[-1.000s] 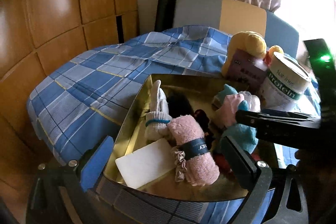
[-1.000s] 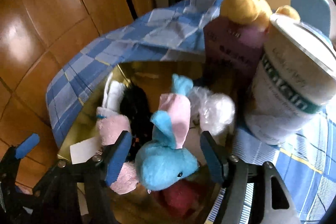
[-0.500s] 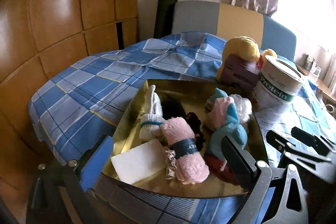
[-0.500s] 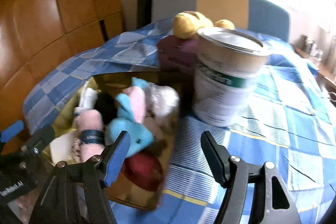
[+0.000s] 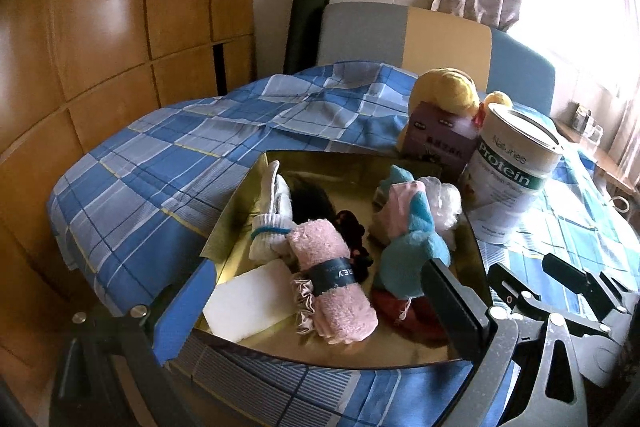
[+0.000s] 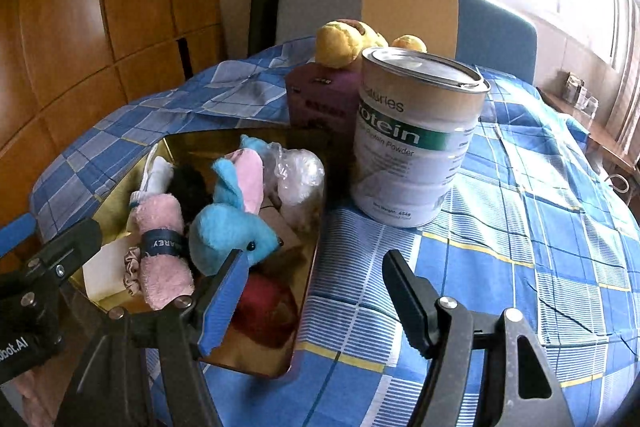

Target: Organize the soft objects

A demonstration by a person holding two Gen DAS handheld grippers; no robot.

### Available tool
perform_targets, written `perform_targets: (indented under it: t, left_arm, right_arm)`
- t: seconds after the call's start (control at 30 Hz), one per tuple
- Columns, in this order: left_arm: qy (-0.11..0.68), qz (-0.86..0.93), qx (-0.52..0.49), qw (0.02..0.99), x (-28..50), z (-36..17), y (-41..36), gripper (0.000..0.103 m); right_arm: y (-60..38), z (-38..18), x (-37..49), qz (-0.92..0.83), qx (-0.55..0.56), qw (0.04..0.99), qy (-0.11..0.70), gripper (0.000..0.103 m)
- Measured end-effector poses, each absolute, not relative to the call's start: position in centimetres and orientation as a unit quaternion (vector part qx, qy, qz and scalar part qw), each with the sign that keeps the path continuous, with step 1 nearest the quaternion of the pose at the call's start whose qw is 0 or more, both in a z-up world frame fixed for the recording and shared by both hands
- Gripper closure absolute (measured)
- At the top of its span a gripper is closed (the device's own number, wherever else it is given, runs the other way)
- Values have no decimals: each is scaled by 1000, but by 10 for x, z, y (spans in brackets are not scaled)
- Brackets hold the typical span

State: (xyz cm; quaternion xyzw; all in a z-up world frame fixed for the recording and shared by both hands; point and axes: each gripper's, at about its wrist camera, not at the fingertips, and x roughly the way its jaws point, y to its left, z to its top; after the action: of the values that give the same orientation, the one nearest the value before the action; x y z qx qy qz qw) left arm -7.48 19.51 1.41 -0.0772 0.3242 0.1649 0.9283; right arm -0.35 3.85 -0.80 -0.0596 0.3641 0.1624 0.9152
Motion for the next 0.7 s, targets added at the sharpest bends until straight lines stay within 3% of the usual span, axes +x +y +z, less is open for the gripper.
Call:
perform_targets:
  t: [0.7]
  left_arm:
    - [330, 170, -82, 925, -74, 11, 200, 0]
  right_arm:
    - [41, -9, -4, 164, -60, 914, 366, 32]
